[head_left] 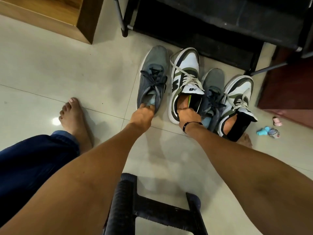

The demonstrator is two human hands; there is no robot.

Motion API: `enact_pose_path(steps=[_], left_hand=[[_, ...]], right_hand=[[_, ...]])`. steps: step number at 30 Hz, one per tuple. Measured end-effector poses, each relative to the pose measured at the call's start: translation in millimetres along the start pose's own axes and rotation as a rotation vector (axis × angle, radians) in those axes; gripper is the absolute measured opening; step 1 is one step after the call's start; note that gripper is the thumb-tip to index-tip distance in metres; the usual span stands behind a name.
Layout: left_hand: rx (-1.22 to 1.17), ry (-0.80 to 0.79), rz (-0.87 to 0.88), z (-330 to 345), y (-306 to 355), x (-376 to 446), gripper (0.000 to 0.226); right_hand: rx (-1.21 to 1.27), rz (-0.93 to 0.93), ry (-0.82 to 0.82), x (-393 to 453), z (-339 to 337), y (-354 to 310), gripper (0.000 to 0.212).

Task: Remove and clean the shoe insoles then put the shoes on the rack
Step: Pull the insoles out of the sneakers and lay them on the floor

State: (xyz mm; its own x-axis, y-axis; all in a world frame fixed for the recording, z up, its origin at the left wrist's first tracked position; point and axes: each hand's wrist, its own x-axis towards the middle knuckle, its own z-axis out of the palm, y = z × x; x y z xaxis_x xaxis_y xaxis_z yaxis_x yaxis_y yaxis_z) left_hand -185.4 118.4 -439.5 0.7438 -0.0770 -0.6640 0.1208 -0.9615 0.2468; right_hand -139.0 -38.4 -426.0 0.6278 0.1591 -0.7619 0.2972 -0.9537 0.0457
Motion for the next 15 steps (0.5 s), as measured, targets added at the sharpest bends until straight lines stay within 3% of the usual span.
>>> enact_pose_path(steps=[12,15], left_hand=[[-0.089,-0.077,0.011,10.4,1.6,-14.8,0.052],[-0.161,-0.005,0.043,10.0,0.4,-21.5,0.048]], right_hand=[[0.01,0.09,-0.092,-6.8,15.9,-15.2,0.044],[0.025,0.152,0.064,-18.3,19.0,-25.4,0.046]])
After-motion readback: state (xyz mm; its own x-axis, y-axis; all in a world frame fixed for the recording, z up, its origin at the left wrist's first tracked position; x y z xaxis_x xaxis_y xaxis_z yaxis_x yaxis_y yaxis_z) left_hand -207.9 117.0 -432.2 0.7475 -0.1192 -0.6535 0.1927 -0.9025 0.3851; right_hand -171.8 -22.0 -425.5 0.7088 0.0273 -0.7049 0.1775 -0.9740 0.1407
